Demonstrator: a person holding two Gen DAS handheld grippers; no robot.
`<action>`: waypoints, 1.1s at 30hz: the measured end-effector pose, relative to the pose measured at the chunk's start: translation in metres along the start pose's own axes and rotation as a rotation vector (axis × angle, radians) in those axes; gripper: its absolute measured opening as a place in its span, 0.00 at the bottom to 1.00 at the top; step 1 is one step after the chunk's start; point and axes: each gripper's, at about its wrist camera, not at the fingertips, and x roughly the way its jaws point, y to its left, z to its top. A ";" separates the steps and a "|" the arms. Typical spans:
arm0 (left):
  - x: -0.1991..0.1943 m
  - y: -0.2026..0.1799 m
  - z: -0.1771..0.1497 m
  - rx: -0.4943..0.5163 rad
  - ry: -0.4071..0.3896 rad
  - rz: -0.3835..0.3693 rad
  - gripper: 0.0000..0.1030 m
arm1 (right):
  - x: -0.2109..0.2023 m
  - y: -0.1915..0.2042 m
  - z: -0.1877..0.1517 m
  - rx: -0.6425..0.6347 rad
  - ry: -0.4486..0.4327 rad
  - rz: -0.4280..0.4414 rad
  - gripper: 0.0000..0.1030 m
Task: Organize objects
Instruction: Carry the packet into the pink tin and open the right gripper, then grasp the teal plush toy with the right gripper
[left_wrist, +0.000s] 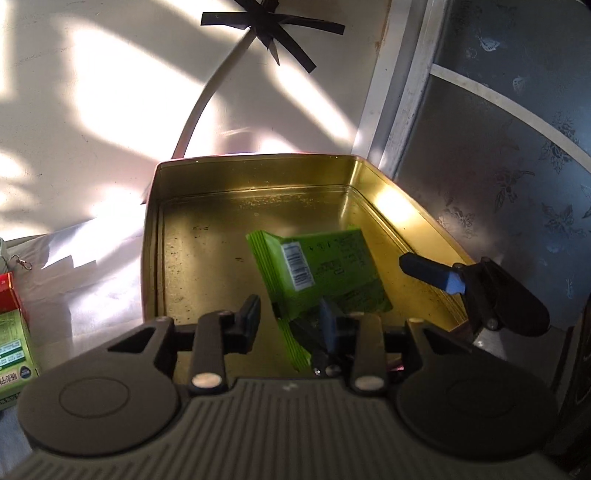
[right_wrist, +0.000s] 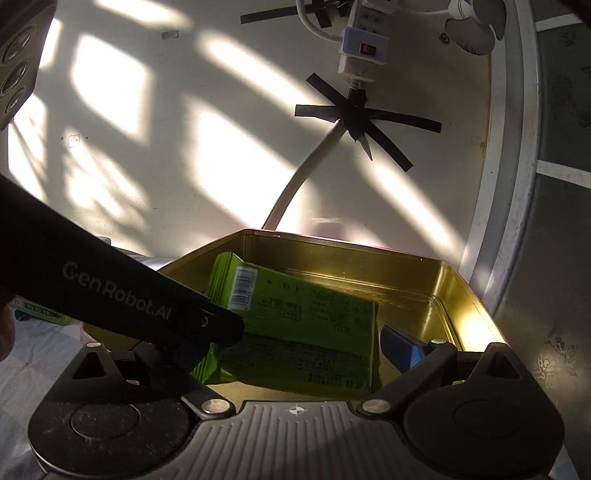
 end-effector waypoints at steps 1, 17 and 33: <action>-0.001 0.000 -0.001 0.003 -0.002 0.013 0.41 | 0.001 0.000 -0.001 -0.001 -0.003 -0.004 0.95; -0.178 0.093 -0.108 -0.124 -0.231 0.243 0.48 | -0.069 0.118 0.009 -0.090 -0.145 0.419 0.56; -0.283 0.314 -0.176 -0.688 -0.281 0.324 0.74 | -0.046 0.359 0.022 -0.312 0.002 0.863 0.70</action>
